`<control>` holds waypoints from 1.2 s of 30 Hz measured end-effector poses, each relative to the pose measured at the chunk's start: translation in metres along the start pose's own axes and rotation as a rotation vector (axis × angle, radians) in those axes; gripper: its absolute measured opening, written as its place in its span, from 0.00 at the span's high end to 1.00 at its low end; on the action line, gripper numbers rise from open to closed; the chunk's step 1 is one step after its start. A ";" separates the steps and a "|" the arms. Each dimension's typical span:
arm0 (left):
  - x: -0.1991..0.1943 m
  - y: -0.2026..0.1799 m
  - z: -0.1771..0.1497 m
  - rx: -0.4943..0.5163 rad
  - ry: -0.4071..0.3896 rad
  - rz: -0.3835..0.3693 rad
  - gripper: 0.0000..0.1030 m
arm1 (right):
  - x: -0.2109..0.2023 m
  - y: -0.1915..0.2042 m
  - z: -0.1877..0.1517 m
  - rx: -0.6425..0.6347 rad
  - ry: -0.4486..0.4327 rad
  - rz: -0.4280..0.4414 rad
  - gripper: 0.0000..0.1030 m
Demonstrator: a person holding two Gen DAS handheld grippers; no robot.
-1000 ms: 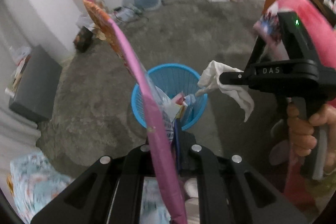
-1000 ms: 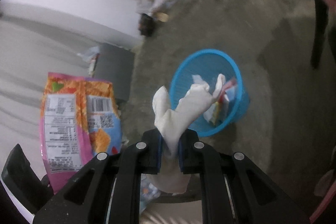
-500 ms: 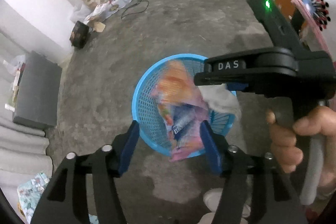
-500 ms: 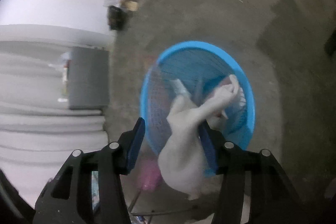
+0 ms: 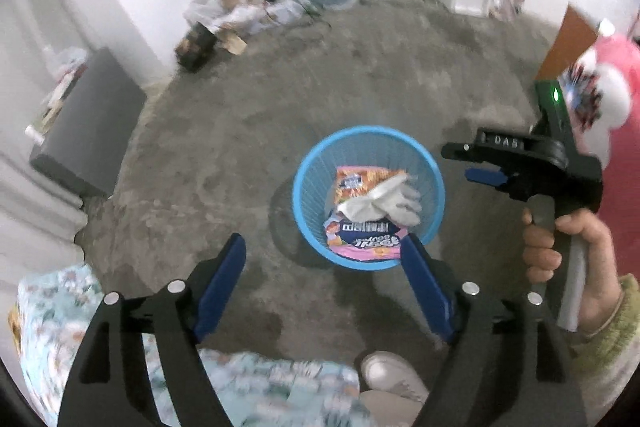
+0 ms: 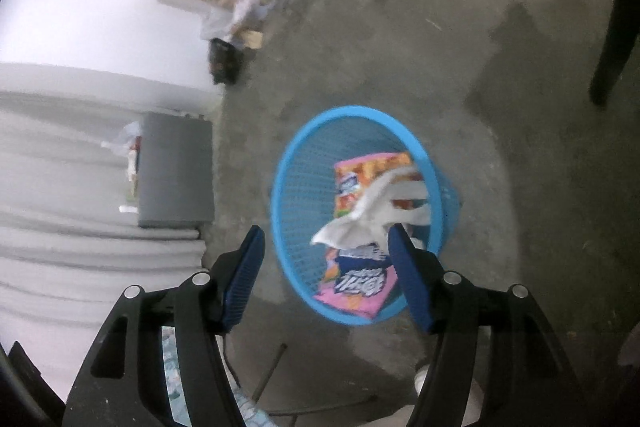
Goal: Collect trash
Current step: 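Swing both open grippers back toward the bed cover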
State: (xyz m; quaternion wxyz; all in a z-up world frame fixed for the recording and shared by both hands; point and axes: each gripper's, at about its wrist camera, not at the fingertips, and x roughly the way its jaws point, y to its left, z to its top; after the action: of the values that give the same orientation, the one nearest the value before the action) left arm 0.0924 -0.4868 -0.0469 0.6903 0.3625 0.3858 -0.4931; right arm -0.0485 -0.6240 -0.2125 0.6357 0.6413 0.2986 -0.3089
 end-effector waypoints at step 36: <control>-0.307 0.137 -0.395 -0.931 -0.370 0.386 0.06 | -0.064 0.302 -0.323 -1.036 0.434 0.269 0.20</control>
State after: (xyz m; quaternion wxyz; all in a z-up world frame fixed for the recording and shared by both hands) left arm 0.0880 0.0185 0.0697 0.9127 -0.0105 0.3618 -0.1895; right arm 0.1510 -0.3046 0.0278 0.8247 0.3273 0.4503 0.0996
